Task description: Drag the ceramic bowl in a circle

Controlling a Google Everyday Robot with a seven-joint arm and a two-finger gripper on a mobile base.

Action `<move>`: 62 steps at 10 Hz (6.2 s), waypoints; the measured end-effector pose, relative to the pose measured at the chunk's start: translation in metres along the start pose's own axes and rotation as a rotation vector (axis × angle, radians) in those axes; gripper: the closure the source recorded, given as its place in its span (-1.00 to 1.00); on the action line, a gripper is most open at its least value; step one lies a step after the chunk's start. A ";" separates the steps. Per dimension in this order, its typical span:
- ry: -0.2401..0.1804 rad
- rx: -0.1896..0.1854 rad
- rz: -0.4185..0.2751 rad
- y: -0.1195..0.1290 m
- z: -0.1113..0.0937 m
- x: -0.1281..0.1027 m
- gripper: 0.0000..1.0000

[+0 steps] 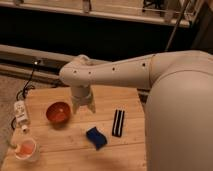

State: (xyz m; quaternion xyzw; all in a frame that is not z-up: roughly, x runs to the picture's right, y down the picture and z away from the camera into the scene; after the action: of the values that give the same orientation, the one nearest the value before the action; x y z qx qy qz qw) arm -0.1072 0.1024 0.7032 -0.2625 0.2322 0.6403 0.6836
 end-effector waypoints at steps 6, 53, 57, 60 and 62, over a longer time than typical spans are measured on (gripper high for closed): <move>0.000 0.000 0.000 0.000 0.000 0.000 -0.30; 0.131 0.050 -0.427 0.099 0.109 -0.016 1.00; 0.188 0.098 -0.366 0.050 0.111 -0.002 1.00; 0.190 0.106 -0.221 -0.003 0.109 -0.028 1.00; 0.185 0.125 -0.140 -0.037 0.108 -0.049 1.00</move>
State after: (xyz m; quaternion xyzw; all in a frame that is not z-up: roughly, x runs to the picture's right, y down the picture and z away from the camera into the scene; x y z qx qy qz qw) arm -0.0756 0.1347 0.8186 -0.2926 0.3149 0.5483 0.7173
